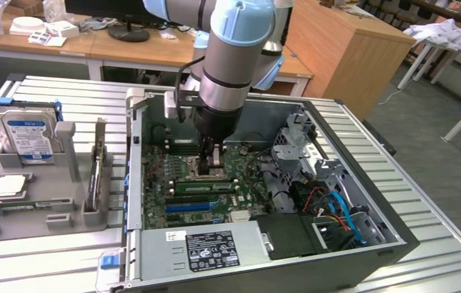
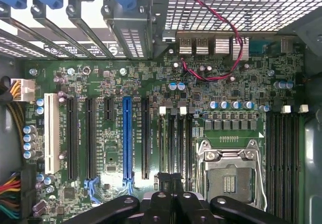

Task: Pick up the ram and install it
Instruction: 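Press down the ram until it locks into place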

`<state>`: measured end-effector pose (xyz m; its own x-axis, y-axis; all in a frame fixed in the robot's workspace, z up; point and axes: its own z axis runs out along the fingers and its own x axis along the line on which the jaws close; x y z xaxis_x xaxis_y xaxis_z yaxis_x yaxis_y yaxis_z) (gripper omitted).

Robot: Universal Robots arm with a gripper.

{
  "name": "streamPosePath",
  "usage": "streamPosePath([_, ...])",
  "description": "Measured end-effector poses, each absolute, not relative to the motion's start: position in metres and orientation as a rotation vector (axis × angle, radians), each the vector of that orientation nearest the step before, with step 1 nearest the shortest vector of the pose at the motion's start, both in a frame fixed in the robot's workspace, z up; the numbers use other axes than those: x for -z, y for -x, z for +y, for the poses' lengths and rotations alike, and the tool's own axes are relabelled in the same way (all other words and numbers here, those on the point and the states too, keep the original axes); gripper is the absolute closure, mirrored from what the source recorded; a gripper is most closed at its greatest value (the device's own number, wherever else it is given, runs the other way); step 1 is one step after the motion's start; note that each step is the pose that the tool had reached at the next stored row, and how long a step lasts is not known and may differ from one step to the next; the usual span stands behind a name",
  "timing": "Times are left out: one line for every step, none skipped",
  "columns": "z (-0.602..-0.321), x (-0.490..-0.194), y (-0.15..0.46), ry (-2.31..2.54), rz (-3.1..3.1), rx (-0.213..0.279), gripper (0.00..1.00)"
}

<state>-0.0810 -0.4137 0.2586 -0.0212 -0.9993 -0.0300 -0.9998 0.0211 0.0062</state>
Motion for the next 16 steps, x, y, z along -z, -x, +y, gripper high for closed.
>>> streamPosePath([-0.4137,-0.2581,0.0811,2.186,2.232,-0.04,0.9])
streamPosePath([-0.4137,-0.2576,0.0811,2.186,2.233,-0.04,0.9])
streamPosePath([-0.4137,-0.2569,0.0811,2.186,2.233,-0.04,0.9])
streamPosePath([-0.4137,-0.2562,0.0811,2.186,2.233,-0.04,0.9])
streamPosePath([-0.4137,-0.2555,0.0811,2.186,2.233,-0.04,0.9])
streamPosePath([-0.4137,-0.2549,0.0811,2.186,2.233,-0.04,0.9])
streamPosePath([-0.4137,-0.2544,0.0811,2.186,2.233,-0.04,0.9])
streamPosePath([-0.4137,-0.2539,0.0811,2.186,2.233,-0.04,0.9])
streamPosePath([-0.4137,-0.2535,0.0811,2.186,2.233,-0.04,0.9])
streamPosePath([-0.4137,-0.2531,0.0811,2.186,2.233,-0.04,0.9])
streamPosePath([-0.4137,-0.2531,0.0811,2.186,2.233,-0.039,0.9])
streamPosePath([-0.4137,-0.2531,0.0811,2.186,2.233,-0.04,0.9])
streamPosePath([-0.4137,-0.2531,0.0811,2.186,2.233,-0.04,0.9])
streamPosePath([-0.4137,-0.253,0.0811,2.186,2.233,-0.04,0.9])
streamPosePath([-0.4137,-0.253,0.0814,2.186,2.233,-0.04,0.9])
streamPosePath([-0.4136,-0.2529,0.0818,2.185,2.233,-0.04,0.9])
